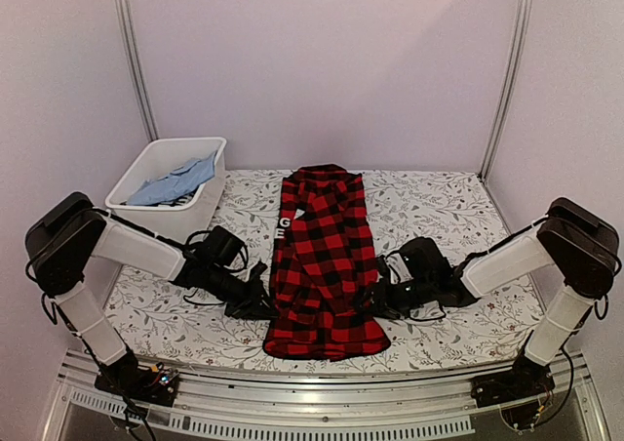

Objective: Fold and stack the long sleeve shirts
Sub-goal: Pick up the rectangle-folded shirt from the center of the board.

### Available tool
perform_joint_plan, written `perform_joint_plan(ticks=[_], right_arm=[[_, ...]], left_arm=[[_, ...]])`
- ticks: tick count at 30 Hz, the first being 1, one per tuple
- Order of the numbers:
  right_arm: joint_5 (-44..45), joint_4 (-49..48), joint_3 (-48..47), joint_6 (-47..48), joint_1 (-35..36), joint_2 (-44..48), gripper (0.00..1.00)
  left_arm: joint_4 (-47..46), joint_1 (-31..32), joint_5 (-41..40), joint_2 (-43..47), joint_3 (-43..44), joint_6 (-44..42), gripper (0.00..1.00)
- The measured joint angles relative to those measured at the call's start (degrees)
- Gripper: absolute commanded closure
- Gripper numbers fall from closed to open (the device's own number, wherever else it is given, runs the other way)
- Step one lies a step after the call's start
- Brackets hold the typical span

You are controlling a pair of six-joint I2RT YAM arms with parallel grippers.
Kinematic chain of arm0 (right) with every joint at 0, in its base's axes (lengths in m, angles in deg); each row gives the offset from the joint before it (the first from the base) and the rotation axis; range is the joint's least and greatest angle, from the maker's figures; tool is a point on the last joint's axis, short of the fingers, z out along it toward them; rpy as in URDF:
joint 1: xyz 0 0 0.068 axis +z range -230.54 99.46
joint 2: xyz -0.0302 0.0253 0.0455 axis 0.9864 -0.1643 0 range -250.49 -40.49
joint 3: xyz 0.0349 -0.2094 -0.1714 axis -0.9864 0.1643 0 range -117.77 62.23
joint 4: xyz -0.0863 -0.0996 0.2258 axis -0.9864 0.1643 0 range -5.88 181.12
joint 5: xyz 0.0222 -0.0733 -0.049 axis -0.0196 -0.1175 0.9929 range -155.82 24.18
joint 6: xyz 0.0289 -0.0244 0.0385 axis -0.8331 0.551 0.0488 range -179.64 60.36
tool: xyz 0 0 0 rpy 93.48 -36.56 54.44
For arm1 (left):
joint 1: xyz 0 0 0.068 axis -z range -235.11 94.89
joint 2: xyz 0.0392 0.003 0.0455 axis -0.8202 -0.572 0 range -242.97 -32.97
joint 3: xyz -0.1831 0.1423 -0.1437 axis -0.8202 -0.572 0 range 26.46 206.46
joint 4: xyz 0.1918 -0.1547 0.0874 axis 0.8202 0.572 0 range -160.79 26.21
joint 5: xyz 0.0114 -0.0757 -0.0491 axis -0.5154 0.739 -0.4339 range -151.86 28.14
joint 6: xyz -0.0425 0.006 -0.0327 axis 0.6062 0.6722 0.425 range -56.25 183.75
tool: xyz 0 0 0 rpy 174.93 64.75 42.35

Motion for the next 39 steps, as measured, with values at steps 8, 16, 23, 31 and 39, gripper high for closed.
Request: perform_joint_plan(ticks=[8,16,23,31,39], right_arm=[[0.20,1.20,-0.07,-1.03,0.66,-0.26,0.95],[1.16,3.04,-0.13,-2.62,2.47,1.44,0.97],[2.29,6.62,-2.91,-3.04,2.91,5.20,0.97],[3.02,8.72,-10.80,-3.43,1.18,3.39,1.00],[3.76,8.39,-14.84,-4.39,-4.61,-2.49,1.00]], left_arm=[[1.40,0.00,0.02,0.74,0.00,-1.29,0.93],[4.85,0.00,0.17,6.67,-0.02,-2.60,0.96],[6.29,-0.09,0.70,9.20,-0.02,-2.71,0.97],[5.70,-2.67,4.52,7.56,4.57,-1.55,0.99],[-2.10,-9.42,7.26,1.16,10.29,2.84,1.00]])
